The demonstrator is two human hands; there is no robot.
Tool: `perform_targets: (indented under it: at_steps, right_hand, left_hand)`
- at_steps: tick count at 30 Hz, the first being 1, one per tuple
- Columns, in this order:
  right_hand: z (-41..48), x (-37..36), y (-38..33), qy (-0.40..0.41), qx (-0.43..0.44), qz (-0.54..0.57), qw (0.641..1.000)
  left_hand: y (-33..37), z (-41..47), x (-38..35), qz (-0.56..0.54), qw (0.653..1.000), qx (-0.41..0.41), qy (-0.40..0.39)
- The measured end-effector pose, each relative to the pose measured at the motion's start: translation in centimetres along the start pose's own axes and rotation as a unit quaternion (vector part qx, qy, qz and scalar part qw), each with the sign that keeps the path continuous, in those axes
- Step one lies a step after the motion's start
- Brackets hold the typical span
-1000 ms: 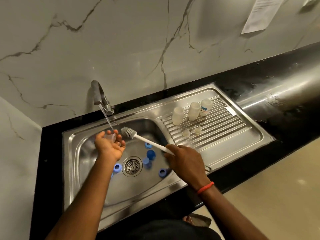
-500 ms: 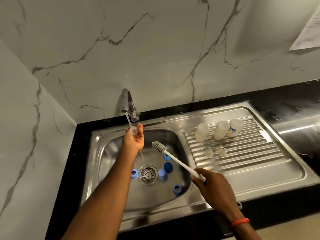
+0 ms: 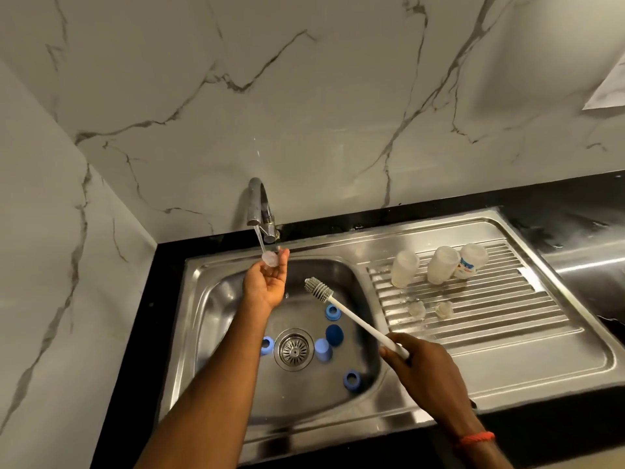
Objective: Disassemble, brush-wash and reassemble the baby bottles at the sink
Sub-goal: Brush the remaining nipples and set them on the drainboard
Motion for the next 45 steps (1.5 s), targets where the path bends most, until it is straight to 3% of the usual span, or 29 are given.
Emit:
perform_targets:
  at_steps: [2,3,5,7,10,17,24,26,31,35,37,41,43,45]
  right_hand:
    - [0.2,0.0,-0.4,-0.003,-0.001,0.004,1.0]
    - [0.3,0.0,-0.5,-0.005,-0.002,0.004,1.0]
    - [0.7,-0.3,-0.5,-0.01,-0.005,0.002,1.0]
    - [1.0,-0.7,-0.4,-0.018,-0.008,-0.003,1.0]
    - [1.3,-1.2,-0.8,-0.025,-0.009,-0.003,1.0]
    - [1.1,-1.2,-1.5,-0.049,0.002,-0.016,0.999]
    - [1.0,-0.9,-1.3,-0.045,-0.006,-0.016,0.999]
    - [0.9,-0.9,-1.2,-0.045,-0.004,-0.013,0.999]
    - [0.9,-0.8,-1.3,-0.048,0.007,-0.016,0.999]
    - [0.9,-0.8,-1.2,-0.042,0.024,-0.026,0.998]
    - [0.7,-0.7,-1.2,-0.039,0.03,-0.032,0.998]
    - [0.2,-0.4,-1.2,-0.037,0.034,-0.04,0.998]
    - [-0.1,-0.4,-1.1,-0.042,0.034,-0.042,0.998]
    - [-0.4,-0.4,-0.8,-0.043,0.03,-0.047,0.998]
  left_hand:
    - [0.1,0.3,-0.2,0.109,0.991,-0.076,-0.017]
    - [0.1,0.6,-0.2,0.208,0.968,-0.14,-0.021]
    - [0.4,0.5,0.0,0.4,0.88,-0.255,-0.032]
    - [0.7,0.3,0.6,0.47,0.833,-0.291,-0.039]
    - [1.3,0.4,1.4,0.464,0.834,-0.296,-0.041]
    - [1.5,0.0,2.6,0.511,0.794,-0.329,-0.014]
    - [1.3,-0.3,2.0,0.512,0.798,-0.318,-0.004]
    - [1.0,-0.6,1.2,0.479,0.819,-0.315,-0.01]
    - [0.3,-0.3,-0.7,0.4,0.865,-0.292,0.08]
    - [0.4,-0.1,-1.6,0.27,0.942,-0.196,0.047]
    - [0.5,-0.3,-1.3,0.25,0.952,-0.176,0.02]
    - [1.3,-0.9,-1.0,0.288,0.932,-0.219,-0.014]
    - [1.9,-1.5,-0.9,0.348,0.891,-0.291,-0.028]
    - [1.8,-2.7,-0.3,0.488,0.811,-0.318,-0.046]
Point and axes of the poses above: each hand's wrist, its own z-axis towards the middle knuckle, its own x-axis out of the back of the hand, y = z × x, the point moved 1 cm from there along z, towards the middle knuckle, and after that the axes turned 7 degrees about -x, right-handed, at the moved point
